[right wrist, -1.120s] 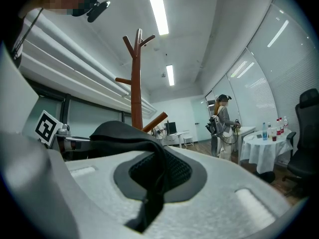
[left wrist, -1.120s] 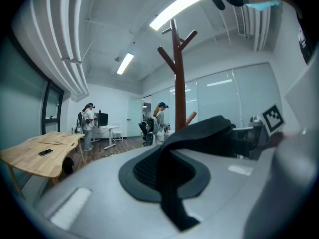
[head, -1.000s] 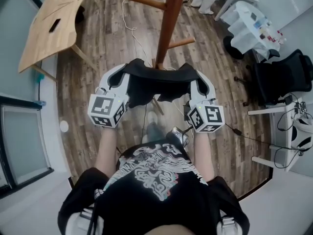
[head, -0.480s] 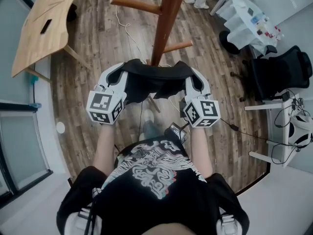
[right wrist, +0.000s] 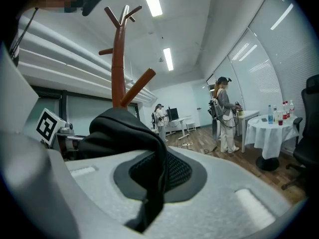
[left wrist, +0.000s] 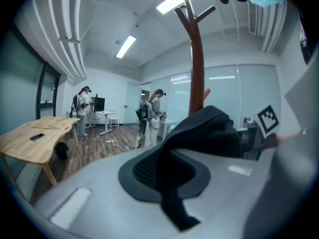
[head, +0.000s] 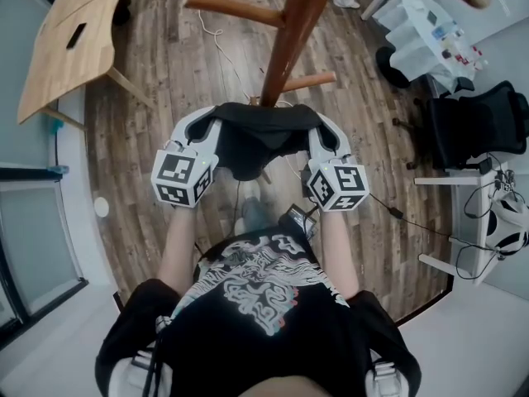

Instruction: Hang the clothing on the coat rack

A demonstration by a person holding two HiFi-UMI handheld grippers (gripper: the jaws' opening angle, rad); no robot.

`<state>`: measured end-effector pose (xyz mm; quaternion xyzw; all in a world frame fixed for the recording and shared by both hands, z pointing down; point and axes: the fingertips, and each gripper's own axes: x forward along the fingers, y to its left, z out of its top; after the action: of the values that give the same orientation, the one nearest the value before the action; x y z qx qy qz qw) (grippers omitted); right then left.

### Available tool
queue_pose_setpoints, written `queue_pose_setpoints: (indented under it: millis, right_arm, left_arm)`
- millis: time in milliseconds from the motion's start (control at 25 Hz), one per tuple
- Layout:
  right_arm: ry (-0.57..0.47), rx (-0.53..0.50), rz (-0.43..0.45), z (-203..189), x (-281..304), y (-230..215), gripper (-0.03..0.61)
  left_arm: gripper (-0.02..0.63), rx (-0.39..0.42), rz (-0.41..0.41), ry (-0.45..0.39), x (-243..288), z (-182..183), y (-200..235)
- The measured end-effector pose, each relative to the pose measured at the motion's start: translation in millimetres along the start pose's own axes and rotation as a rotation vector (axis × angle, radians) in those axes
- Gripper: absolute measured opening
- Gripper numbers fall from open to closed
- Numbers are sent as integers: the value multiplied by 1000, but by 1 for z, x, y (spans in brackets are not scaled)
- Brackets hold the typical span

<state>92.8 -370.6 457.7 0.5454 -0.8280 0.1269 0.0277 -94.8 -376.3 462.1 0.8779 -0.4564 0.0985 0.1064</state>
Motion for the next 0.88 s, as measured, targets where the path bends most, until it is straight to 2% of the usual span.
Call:
queue_pose_setpoints:
  millis: [120,360,800,880]
  right_arm:
    - [49,0,35,-15,8,5,10]
    - [110,7,80,-37,18,16,11]
    - [155,22,96,-55,17,23,14]
    - [167,22,99,-59,15,22,37]
  left_arm:
    - [-2,-35,-2,22,7,-8,-1]
    - [-2,-54,-14,68,15,-26,-2]
    - [0,-91,-29,112,19,-45,-7]
    - [0,-94,-30,121,19,-47,-9]
